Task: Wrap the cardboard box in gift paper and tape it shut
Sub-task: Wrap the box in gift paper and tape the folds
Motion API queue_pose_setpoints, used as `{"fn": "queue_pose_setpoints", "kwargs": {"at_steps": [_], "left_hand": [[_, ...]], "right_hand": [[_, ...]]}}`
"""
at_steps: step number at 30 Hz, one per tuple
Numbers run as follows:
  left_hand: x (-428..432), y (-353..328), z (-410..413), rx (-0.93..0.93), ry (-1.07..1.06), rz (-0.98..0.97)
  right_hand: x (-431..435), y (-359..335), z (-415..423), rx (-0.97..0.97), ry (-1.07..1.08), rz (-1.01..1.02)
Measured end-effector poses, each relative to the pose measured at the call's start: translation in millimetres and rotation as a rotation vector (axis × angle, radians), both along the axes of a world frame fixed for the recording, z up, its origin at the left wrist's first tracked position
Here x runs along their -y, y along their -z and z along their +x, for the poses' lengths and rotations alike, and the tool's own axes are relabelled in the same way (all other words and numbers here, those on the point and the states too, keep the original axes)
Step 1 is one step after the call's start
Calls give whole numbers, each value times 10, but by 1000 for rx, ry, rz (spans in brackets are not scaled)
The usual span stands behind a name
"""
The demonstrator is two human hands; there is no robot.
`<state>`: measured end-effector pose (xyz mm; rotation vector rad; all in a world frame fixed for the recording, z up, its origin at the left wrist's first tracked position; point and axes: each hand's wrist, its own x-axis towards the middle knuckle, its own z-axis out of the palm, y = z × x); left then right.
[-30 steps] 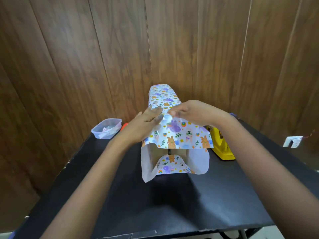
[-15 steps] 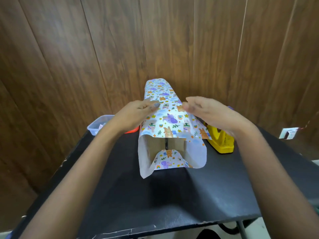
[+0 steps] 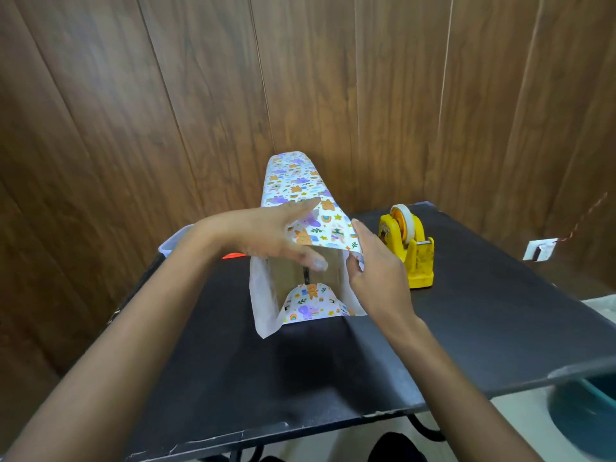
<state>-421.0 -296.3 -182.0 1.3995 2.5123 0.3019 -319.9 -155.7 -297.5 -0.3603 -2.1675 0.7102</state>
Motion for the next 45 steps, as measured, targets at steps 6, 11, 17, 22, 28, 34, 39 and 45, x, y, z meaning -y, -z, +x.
{"fn": "queue_pose_setpoints", "kwargs": {"at_steps": [6, 11, 17, 22, 28, 34, 39, 45], "left_hand": [[-31, -48, 2, 356, 85, 273], [-230, -99, -81, 375, 57, 236], [-346, -62, -187, 388, 28, 196], [-343, -62, -187, 347, 9, 203], [-359, -58, -200, 354, 5, 165], [-378, -41, -204, 317, -24, 194], [-295, -42, -222, 348, -1, 202], [-201, -22, -189, 269, -4, 246]], "right_hand": [[69, -15, -82, -153, -56, -250], [80, -86, -115, -169, -11, -318], [84, -90, -142, -150, 15, -290], [91, -110, -118, -154, 1, -255], [103, -116, -134, -249, 38, -283], [221, -55, -140, -394, 122, -81], [242, -93, -133, -439, 167, 85], [253, -70, -70, -445, 139, 177]]}}
